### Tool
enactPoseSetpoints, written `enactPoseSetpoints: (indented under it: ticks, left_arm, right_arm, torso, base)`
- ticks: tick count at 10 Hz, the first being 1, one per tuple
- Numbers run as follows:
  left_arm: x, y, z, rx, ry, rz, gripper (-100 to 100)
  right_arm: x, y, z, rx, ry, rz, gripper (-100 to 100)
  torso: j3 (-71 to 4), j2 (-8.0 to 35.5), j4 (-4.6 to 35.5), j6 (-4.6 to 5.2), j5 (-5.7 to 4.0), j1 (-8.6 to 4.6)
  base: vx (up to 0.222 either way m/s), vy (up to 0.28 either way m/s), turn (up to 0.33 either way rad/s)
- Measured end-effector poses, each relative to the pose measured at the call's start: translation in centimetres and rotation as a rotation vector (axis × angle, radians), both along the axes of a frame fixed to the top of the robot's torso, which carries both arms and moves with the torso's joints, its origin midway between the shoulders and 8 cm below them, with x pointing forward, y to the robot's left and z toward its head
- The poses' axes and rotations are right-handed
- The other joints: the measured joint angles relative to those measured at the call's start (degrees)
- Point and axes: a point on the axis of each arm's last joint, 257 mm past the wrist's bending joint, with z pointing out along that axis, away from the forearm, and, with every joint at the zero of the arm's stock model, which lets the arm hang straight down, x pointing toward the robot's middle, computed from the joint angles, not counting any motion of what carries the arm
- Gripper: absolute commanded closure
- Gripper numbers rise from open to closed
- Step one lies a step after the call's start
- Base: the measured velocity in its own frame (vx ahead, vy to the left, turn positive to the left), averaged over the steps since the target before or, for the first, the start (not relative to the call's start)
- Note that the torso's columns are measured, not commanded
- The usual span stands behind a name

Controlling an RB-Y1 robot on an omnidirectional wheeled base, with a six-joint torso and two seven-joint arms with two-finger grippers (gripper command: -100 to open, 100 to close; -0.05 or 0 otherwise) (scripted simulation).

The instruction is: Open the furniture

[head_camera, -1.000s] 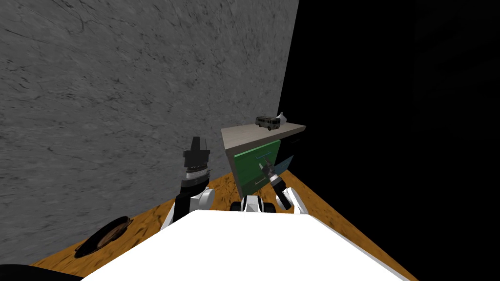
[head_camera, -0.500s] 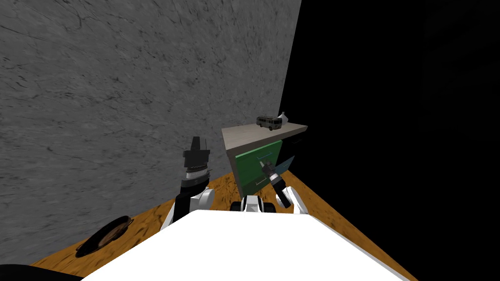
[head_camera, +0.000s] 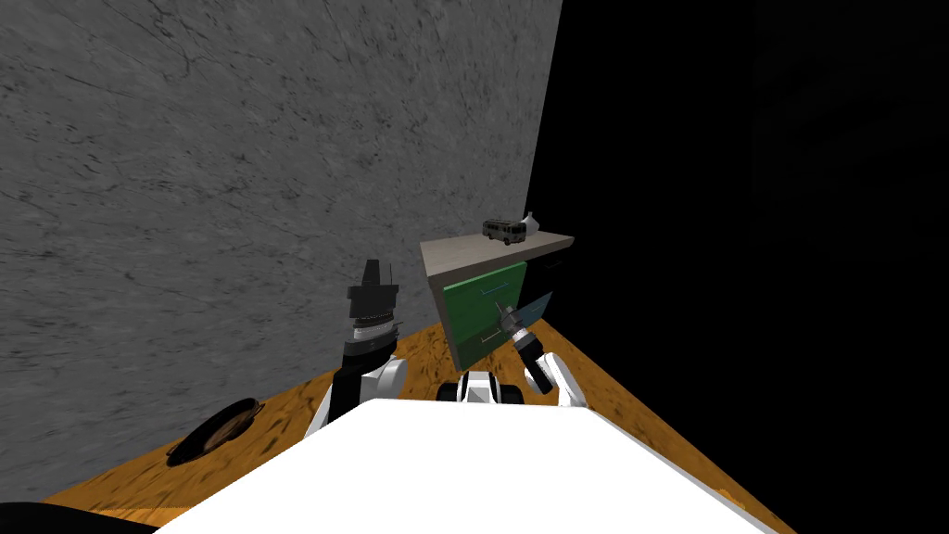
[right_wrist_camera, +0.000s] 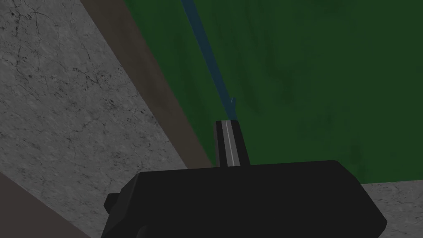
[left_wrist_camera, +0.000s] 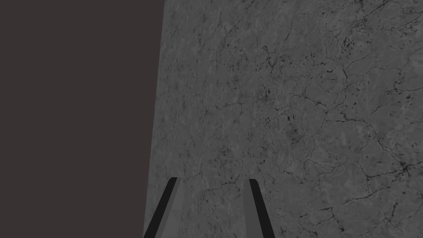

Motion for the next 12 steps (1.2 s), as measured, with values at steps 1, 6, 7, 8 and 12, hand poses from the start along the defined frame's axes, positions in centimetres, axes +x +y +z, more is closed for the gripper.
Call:
enactPoseSetpoints:
  ticks: [1, 6, 7, 8, 12]
  left_arm:
    - [0.0, 0.0, 0.0, 0.000, 0.000, 0.000, 0]
    - [0.0, 0.0, 0.0, 0.000, 0.000, 0.000, 0]
    - [0.0, 0.0, 0.0, 0.000, 0.000, 0.000, 0]
    - [0.0, 0.0, 0.0, 0.000, 0.000, 0.000, 0]
    - [0.0, 0.0, 0.0, 0.000, 0.000, 0.000, 0]
  right_arm:
    - [0.0, 0.0, 0.2, 0.000, -0.001, 0.001, 100]
    - [-0.3, -1.8, -1.1, -0.101, 0.001, 0.017, -100]
    - [-0.5, -2.3, -1.2, -0.125, 0.000, 0.020, -100]
    - [-0.7, -2.6, -1.5, -0.154, -0.001, 0.023, -100]
    - [-0.9, -3.3, -1.5, -0.258, -0.042, 0.011, -100]
  torso:
    - [-0.1, -0.1, 0.0, 0.00, 0.02, 0.04]
    - [-0.1, -0.2, -0.1, 0.00, 0.01, 0.03]
    - [-0.1, -0.1, 0.0, 0.00, 0.00, 0.00]
    - [-0.1, -0.1, 0.0, 0.00, 0.01, 0.02]
    - [-0.2, -0.3, -0.1, 0.00, 0.05, 0.17]
  base:
    - [-0.085, -0.036, 0.000]
    - [0.013, 0.010, -0.001]
    - [0.028, 0.017, -0.001]
    - [0.033, 0.026, -0.003]
    - [0.096, 0.071, -0.006]
